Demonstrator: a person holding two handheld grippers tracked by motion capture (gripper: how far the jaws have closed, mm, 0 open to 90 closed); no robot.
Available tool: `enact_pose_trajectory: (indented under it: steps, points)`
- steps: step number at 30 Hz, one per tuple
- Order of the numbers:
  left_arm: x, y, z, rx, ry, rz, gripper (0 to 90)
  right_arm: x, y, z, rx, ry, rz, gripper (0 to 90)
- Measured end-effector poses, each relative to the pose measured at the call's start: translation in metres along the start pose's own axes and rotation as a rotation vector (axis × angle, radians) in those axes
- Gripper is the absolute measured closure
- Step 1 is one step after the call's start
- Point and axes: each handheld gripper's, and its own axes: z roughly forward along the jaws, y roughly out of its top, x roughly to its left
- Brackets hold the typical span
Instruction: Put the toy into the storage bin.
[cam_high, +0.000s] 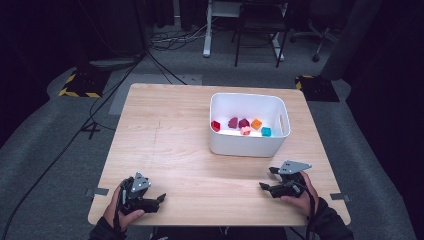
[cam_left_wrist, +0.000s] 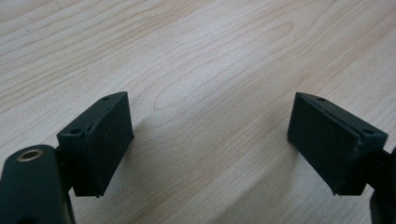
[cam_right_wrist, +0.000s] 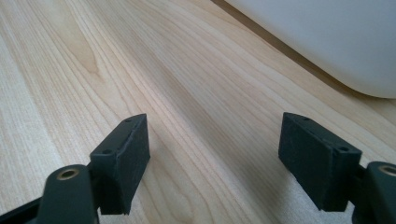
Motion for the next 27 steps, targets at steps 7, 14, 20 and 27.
enact_pose_trajectory:
  steps: [7, 14, 20, 27]
  points:
    - [0.0002, 0.0006, -0.0001, 0.006, -0.001, -0.003, 14.3, -0.0001, 0.0000, 0.0000, 0.000, 0.000, 0.000, 24.7]
    - [0.0006, 0.0011, 0.0009, 0.004, -0.001, -0.006, 13.8, -0.0001, 0.0000, 0.0000, 0.000, 0.000, 0.000, 24.7]
    - [0.0014, 0.0016, 0.0015, 0.004, 0.000, 0.000, 13.4, -0.0001, 0.0000, 0.0000, 0.000, 0.001, -0.002, 24.8]
    - [0.0014, 0.0018, 0.0022, 0.003, -0.009, -0.006, 13.1, -0.0001, 0.0000, 0.0000, -0.001, 0.001, -0.001, 24.8]
